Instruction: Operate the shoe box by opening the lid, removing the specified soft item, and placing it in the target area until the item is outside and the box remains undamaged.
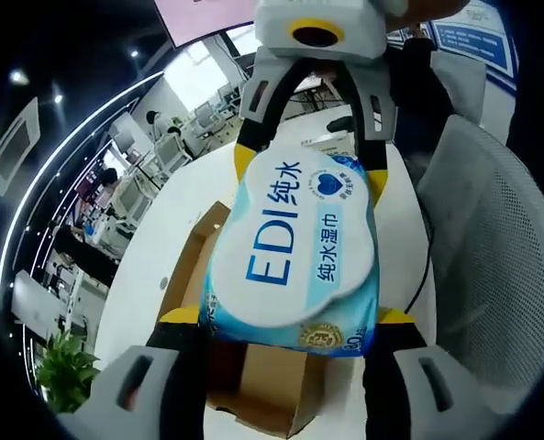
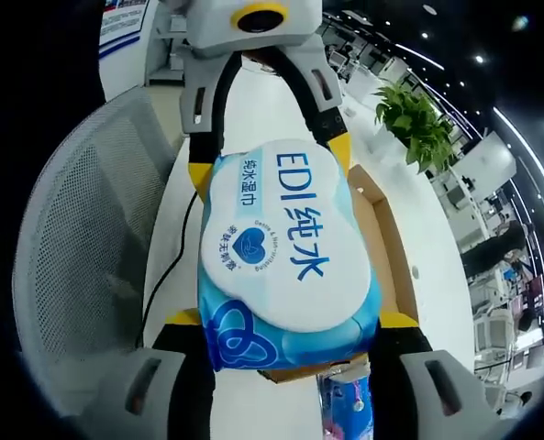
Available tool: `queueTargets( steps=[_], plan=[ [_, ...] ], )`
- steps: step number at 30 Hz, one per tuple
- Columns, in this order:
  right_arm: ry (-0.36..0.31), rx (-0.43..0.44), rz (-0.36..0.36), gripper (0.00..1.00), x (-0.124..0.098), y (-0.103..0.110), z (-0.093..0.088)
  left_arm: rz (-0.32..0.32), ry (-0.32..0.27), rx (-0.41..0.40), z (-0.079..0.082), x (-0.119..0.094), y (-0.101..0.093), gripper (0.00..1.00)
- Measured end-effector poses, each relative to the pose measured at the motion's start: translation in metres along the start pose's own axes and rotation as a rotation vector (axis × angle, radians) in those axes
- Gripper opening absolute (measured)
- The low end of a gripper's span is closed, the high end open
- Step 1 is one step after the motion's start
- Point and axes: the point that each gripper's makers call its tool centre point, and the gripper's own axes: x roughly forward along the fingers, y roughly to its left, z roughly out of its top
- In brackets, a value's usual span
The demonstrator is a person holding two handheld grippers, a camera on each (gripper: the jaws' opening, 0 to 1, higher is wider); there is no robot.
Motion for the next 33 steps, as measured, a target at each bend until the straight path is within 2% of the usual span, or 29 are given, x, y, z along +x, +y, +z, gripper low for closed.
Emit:
queueTargets(
  steps=[12,18,26,33],
  plan=[
    [0.022,0.031,0.032,0.65,-0.008,0.034,-0.014,-0.045,-0.010,-0.013,0.005,0.005,-0.034,0.67],
    [0.025,0.064,0.071,0.65,-0.007,0.051,-0.021,-0.097,-0.016,-0.038,0.004,0.009,-0.053,0.67],
    [0.045,0.095,0.114,0.65,-0.009,0.064,-0.030,-0.145,-0.012,-0.061,0.006,0.015,-0.067,0.67],
    [0.087,0.108,0.149,0.65,-0.001,0.078,-0.049,-0.169,-0.003,-0.080,0.004,0.033,-0.082,0.68]
  ],
)
